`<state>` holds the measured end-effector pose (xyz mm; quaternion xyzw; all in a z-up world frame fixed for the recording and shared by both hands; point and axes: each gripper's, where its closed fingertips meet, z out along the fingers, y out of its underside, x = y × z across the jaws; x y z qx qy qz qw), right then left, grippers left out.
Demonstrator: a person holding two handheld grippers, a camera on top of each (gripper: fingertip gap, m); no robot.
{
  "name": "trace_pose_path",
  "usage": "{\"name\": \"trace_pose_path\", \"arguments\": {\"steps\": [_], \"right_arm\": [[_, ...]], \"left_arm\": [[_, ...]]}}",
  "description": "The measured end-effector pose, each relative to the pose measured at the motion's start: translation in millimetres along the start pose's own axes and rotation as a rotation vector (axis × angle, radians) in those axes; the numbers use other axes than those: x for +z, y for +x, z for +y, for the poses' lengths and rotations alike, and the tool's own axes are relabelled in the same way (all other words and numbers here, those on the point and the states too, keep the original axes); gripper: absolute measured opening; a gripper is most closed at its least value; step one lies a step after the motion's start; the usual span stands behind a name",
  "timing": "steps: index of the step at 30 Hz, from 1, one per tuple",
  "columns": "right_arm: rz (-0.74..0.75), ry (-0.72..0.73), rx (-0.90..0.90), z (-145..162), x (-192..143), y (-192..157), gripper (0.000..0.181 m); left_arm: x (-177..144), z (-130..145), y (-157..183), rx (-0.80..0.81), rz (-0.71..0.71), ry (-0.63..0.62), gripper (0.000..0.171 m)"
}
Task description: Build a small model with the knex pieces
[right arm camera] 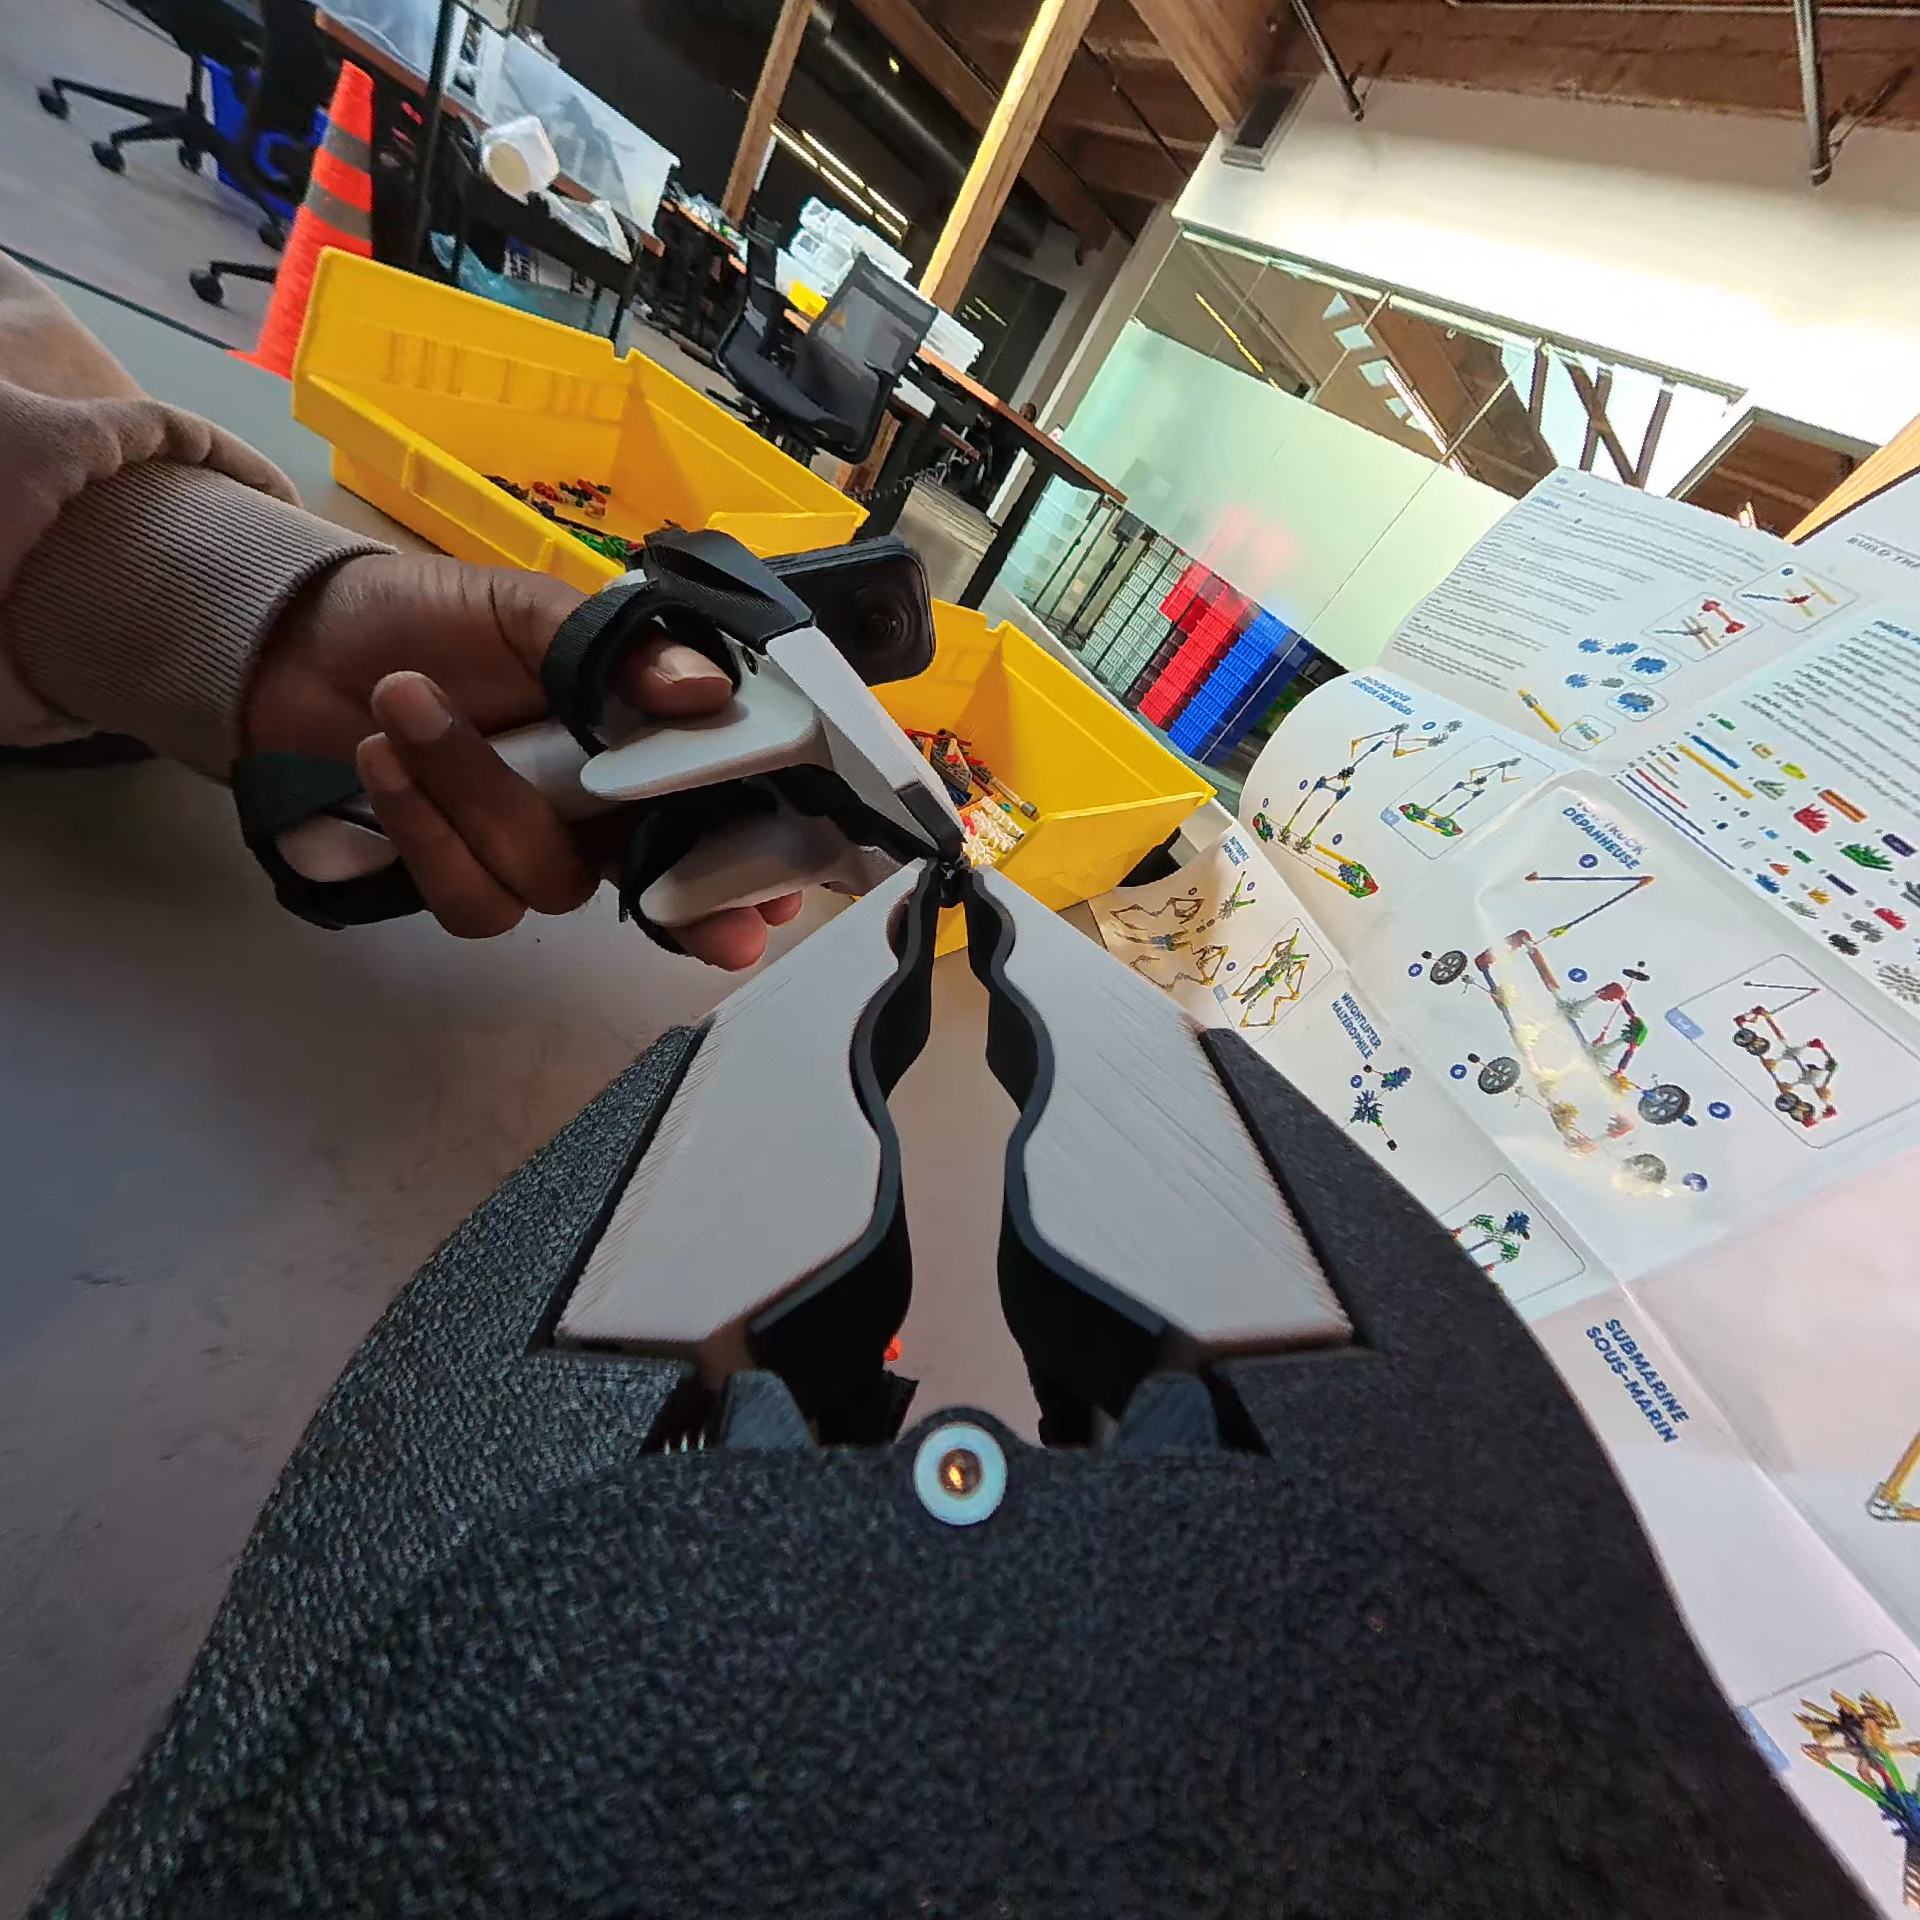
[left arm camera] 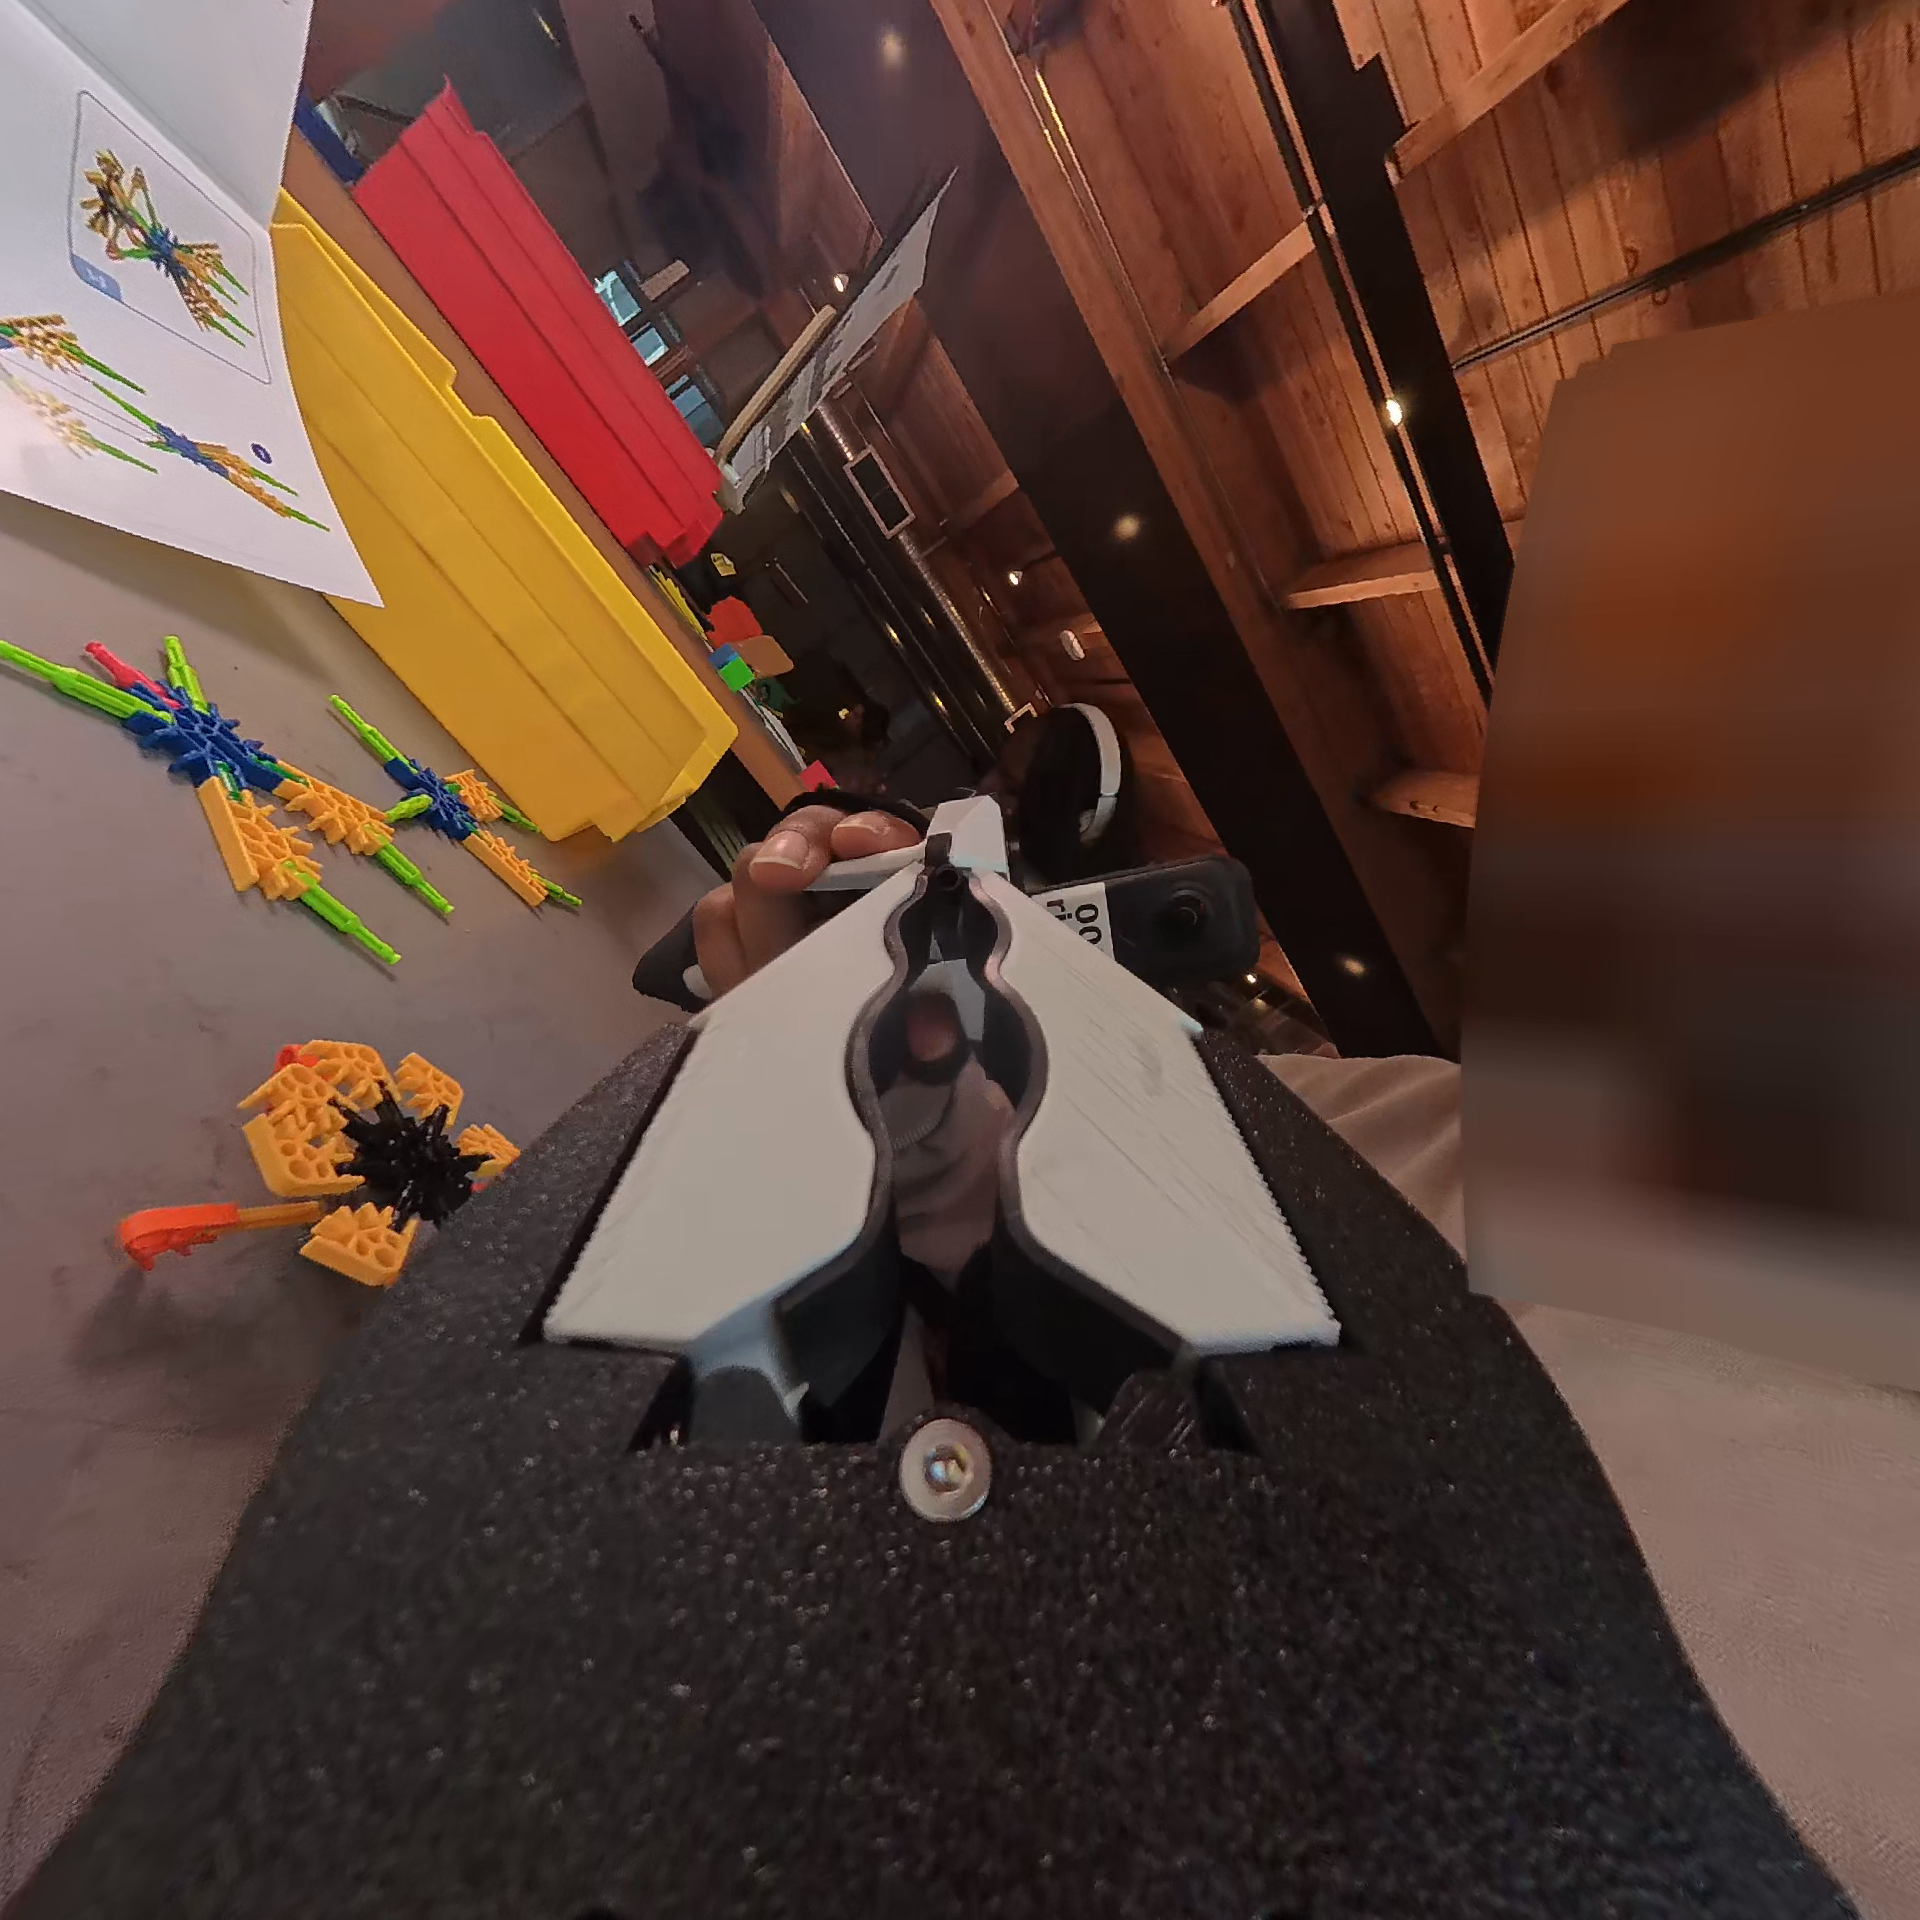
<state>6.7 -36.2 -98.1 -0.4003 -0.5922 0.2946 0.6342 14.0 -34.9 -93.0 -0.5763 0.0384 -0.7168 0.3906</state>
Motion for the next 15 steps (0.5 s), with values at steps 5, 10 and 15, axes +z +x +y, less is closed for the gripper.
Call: {"name": "trace_pose_path", "arguments": {"steps": [5, 10, 15], "right_arm": [[0.041, -0.005, -0.066, -0.5, -0.2, 1.8, 0.003], [0.077, -0.012, -0.134, -1.6, 0.0, 2.9, 0.003], [0.083, -0.018, -0.156, -1.2, 0.3, 2.9, 0.003]], "left_arm": [[0.7, -1.5, 0.1, -0.074, 0.034, 0.037, 0.005], [0.8, -2.3, 0.0, -0.116, 0.05, 0.057, 0.004], [0.8, -2.2, -0.8, -0.137, 0.053, 0.062, 0.004]]}}
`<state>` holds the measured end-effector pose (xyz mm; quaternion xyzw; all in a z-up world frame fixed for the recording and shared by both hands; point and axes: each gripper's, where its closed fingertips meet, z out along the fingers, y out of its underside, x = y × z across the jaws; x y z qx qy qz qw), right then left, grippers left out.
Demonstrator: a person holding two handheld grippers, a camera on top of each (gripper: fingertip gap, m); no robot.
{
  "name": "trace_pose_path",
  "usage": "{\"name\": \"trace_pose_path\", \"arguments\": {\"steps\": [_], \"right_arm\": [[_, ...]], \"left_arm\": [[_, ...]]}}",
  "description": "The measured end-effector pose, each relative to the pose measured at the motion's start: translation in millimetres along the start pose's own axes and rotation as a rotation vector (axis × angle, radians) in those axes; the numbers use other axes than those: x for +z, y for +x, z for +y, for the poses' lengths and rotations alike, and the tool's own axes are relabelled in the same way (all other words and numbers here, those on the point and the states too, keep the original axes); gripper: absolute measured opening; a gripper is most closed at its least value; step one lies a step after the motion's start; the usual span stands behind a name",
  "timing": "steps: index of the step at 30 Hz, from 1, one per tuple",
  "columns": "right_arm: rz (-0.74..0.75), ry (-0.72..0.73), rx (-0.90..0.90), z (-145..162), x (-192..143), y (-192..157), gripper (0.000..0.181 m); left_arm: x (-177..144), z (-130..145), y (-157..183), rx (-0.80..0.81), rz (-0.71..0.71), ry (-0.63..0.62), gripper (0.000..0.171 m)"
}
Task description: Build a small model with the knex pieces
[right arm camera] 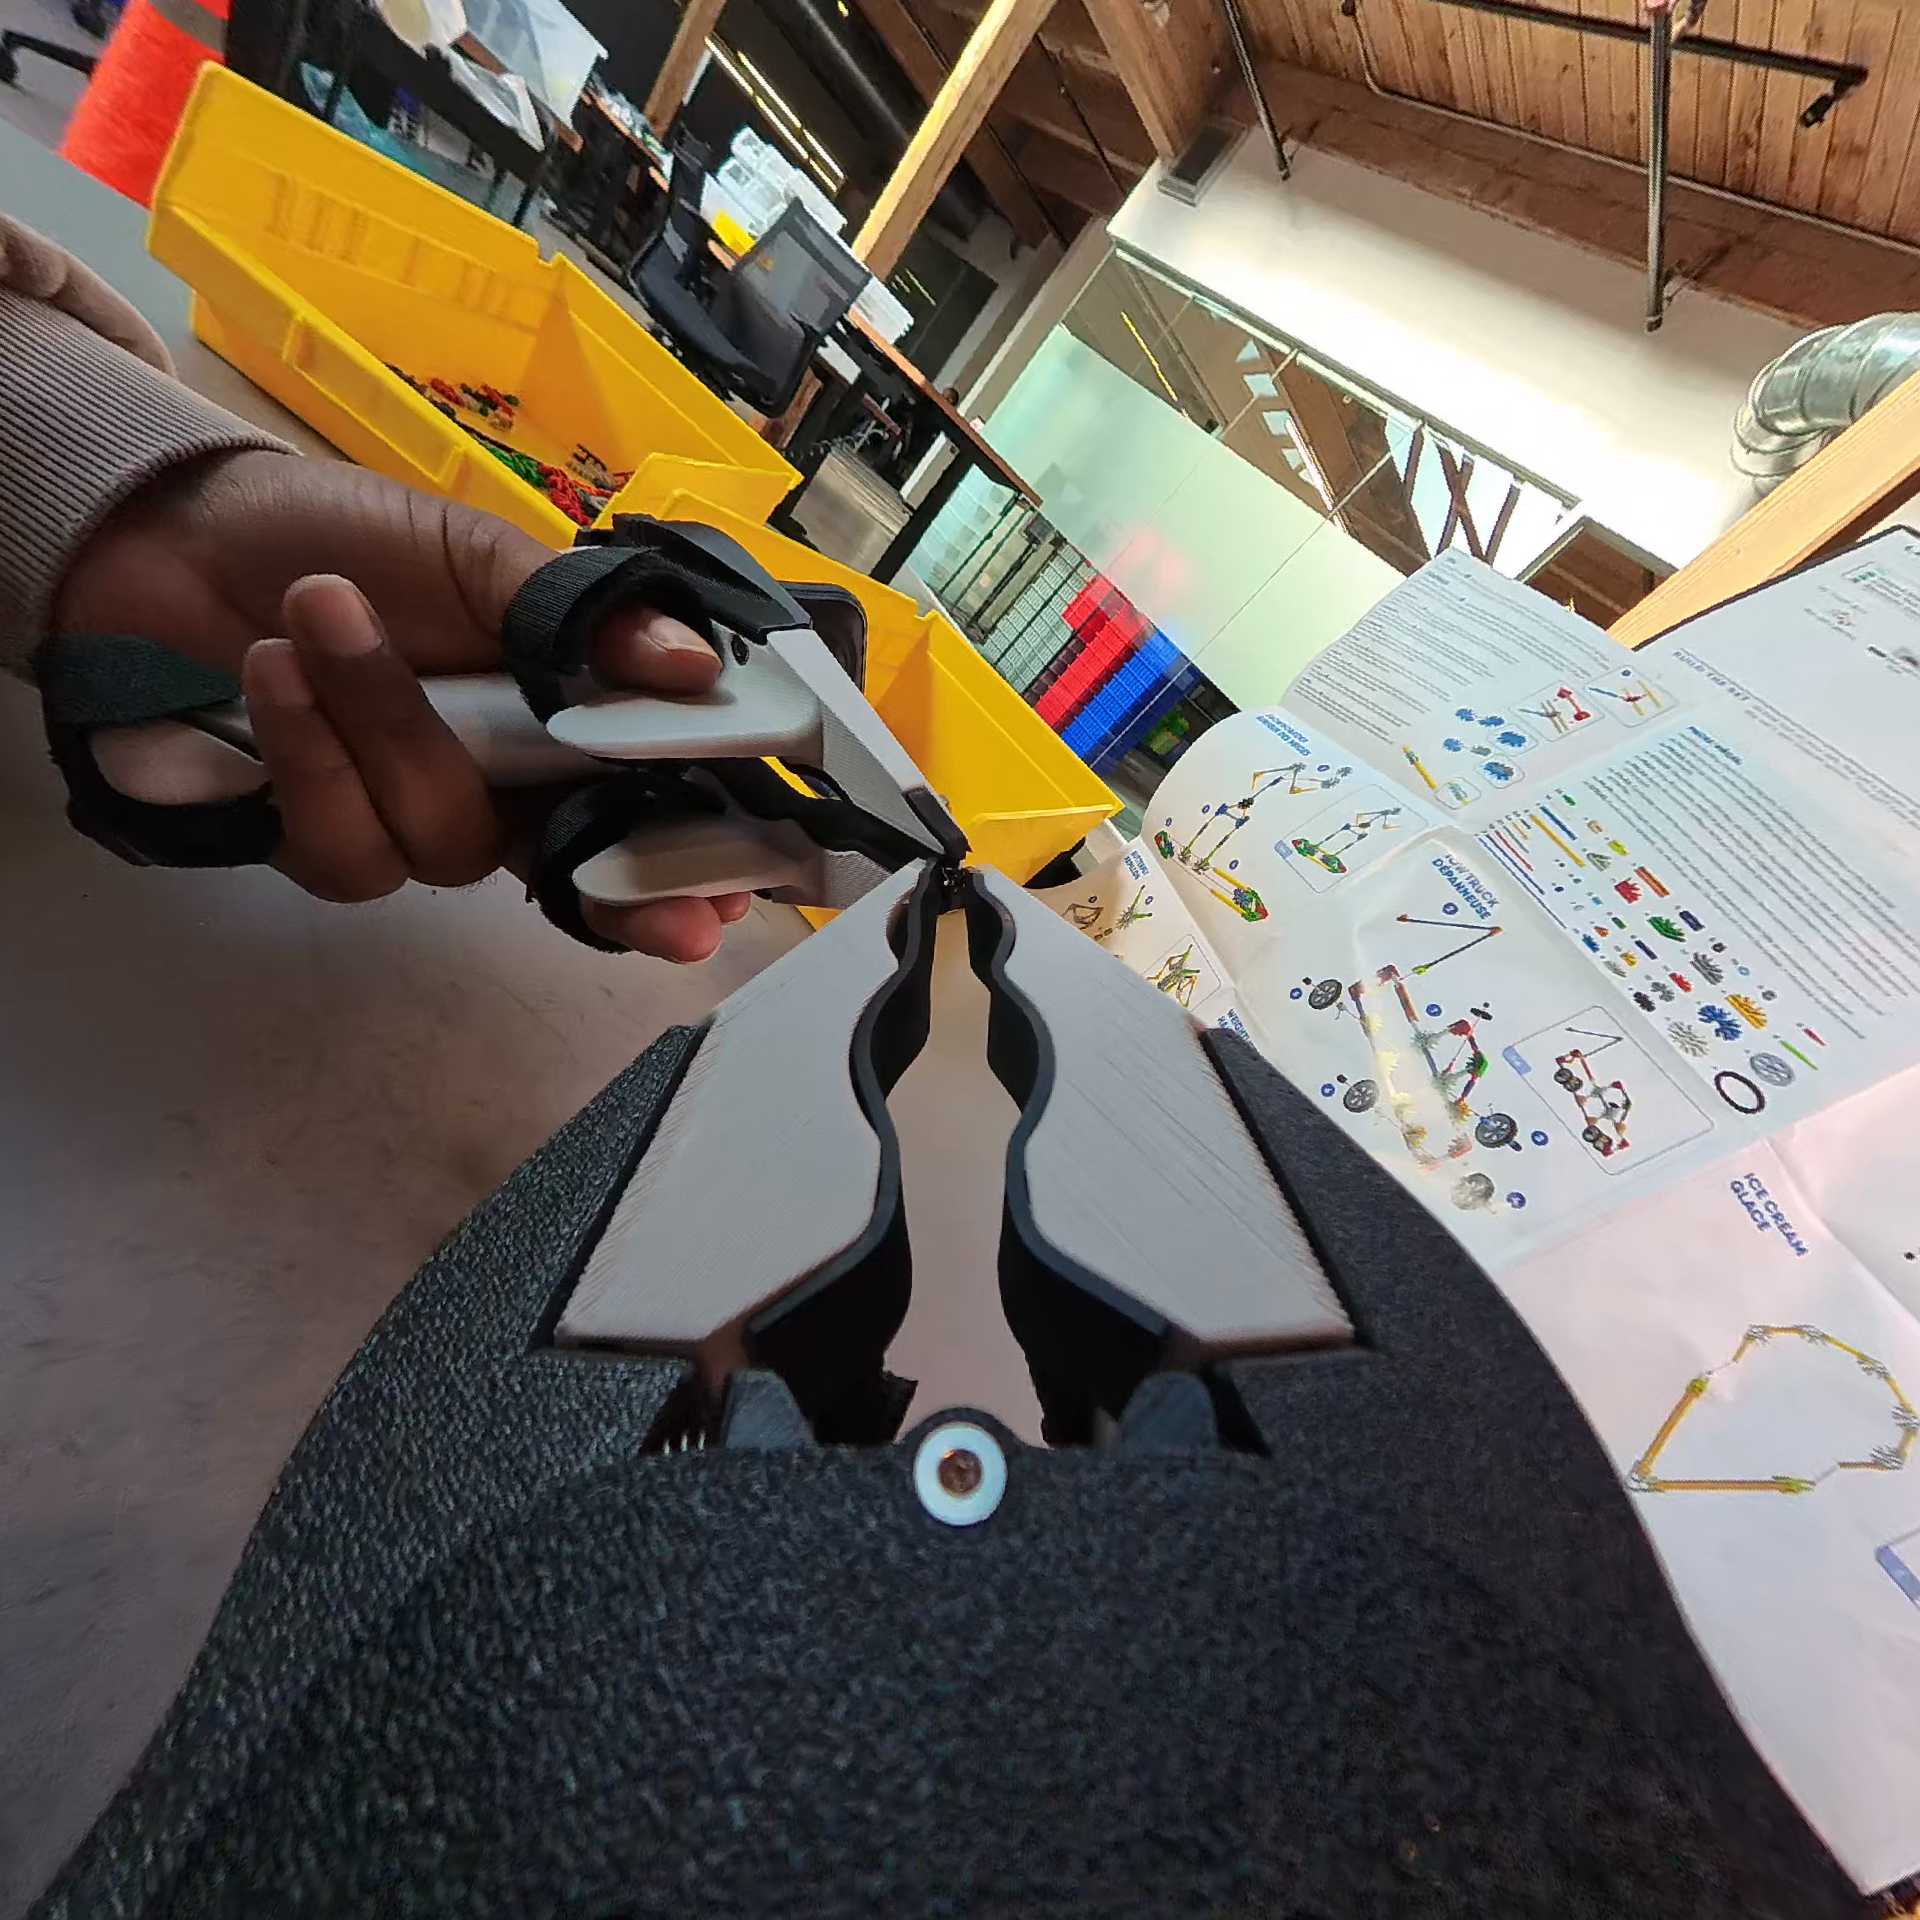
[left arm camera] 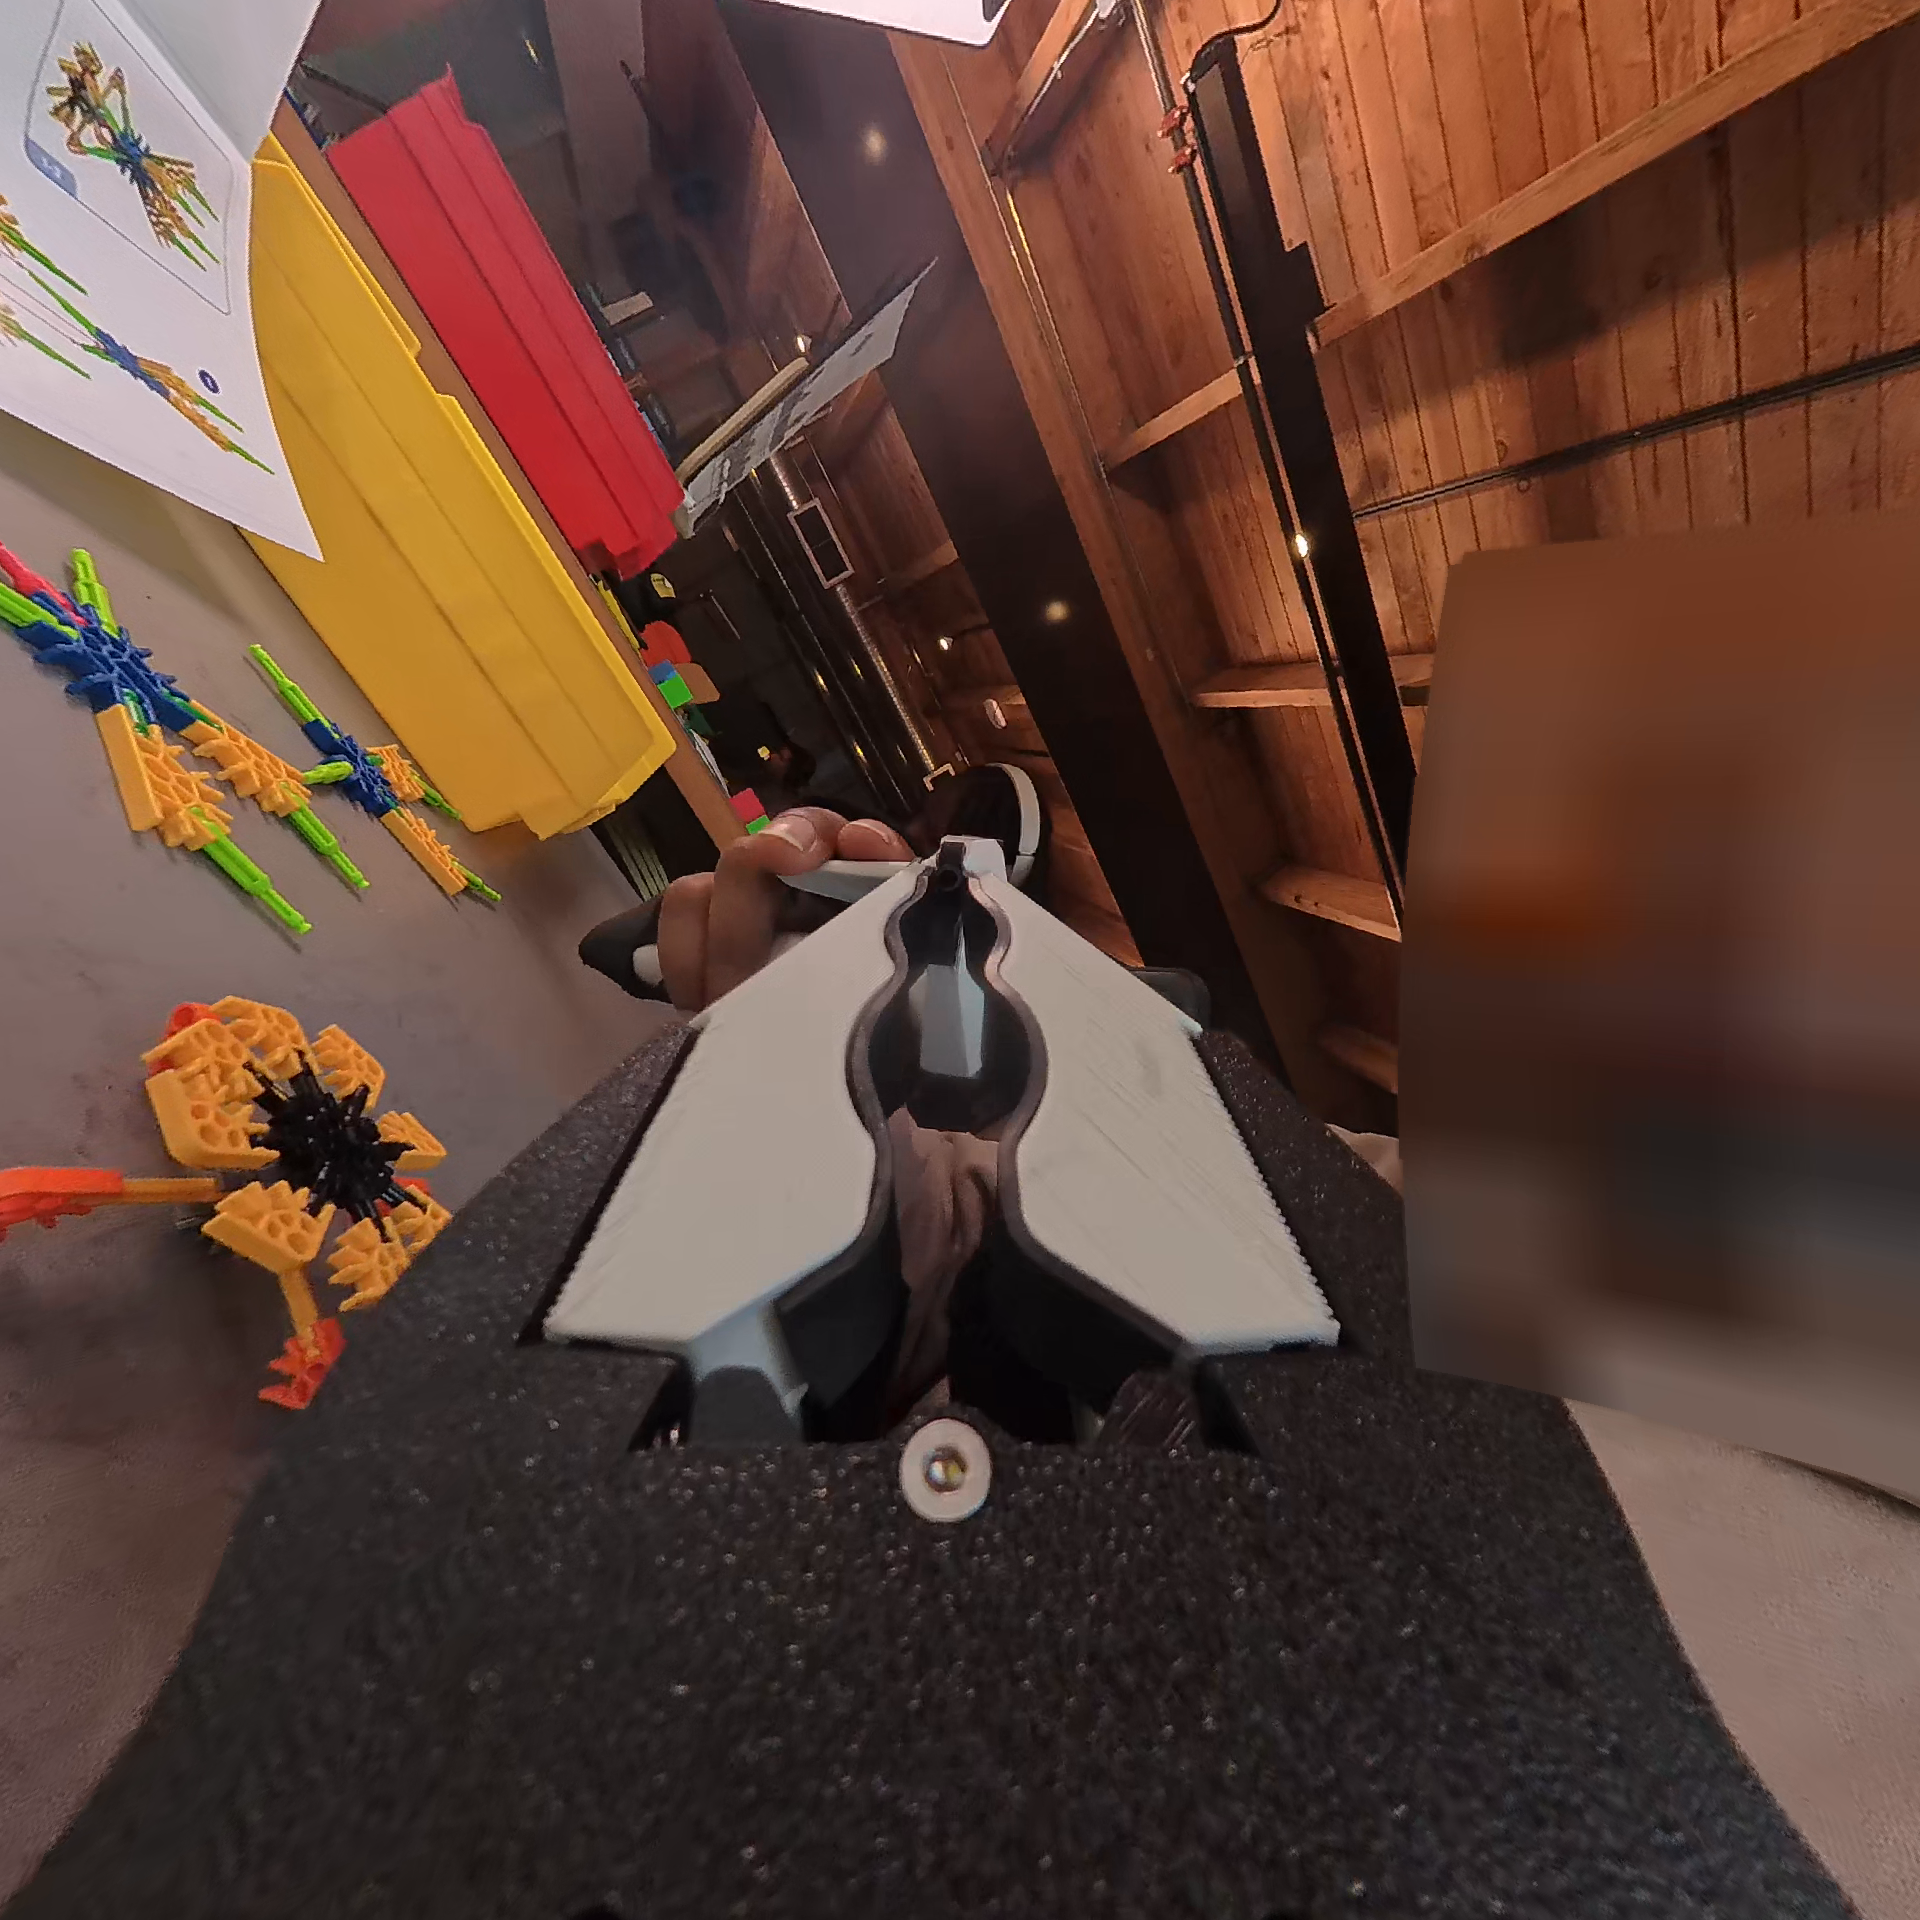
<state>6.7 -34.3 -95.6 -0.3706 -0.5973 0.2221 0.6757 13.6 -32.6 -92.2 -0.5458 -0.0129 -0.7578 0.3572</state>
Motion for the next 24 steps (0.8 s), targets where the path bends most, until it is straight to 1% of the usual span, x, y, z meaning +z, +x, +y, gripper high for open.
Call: {"name": "trace_pose_path", "arguments": {"steps": [3, 5, 6, 8, 10, 11, 13, 15, 18, 20, 22, 24], "right_arm": [[-0.014, -0.003, 0.018, 0.6, 0.0, -0.3, 0.002], [-0.048, -0.018, 0.062, 4.4, 0.1, -1.3, 0.002], [-0.068, -0.024, 0.099, 6.4, -0.1, -1.0, 0.002], [-0.102, -0.048, 0.192, 12.7, -1.2, 4.3, 0.002], [-0.202, -0.145, 0.286, 31.6, -1.9, 0.2, 0.002], [-0.262, -0.204, 0.325, 43.5, -3.1, -5.2, 0.002], [-0.386, -0.327, 0.37, 67.5, -8.0, -19.3, 0.002], [-0.506, -0.425, 0.41, 83.9, -12.5, -33.3, 0.002], [-0.66, -0.523, 0.429, 93.2, -14.8, -49.1, 0.002], [-0.74, -0.586, 0.389, 96.6, -15.1, -54.1, 0.002], [-0.782, -0.63, 0.338, 98.1, -12.1, -53.2, 0.002], [-0.825, -0.657, 0.306, 95.7, -9.0, -52.5, 0.002]], "left_arm": [[0.1, 0.2, -1.2, -0.002, -0.009, -0.004, 0.004], [-0.5, 0.2, -5.7, 0.054, -0.067, -0.028, 0.005], [-2.1, -1.3, -8.4, 0.128, -0.117, -0.048, 0.005], [-10.3, -6.2, -19.7, 0.359, -0.273, -0.118, 0.008], [-23.4, -7.6, -37.3, 0.595, -0.448, -0.241, 0.012], [-30.2, -6.2, -48.1, 0.681, -0.525, -0.312, 0.014], [-42.5, -0.4, -70.1, 0.783, -0.645, -0.438, 0.018], [-49.9, 9.9, -87.6, 0.819, -0.703, -0.544, 0.02], [-54.4, 22.5, -102.7, 0.838, -0.747, -0.643, 0.022], [-54.2, 24.4, -103.9, 0.857, -0.755, -0.657, 0.023], [-55.5, 24.9, -102.4, 0.85, -0.753, -0.661, 0.025], [-58.3, 27.2, -100.9, 0.821, -0.744, -0.683, 0.033]]}}
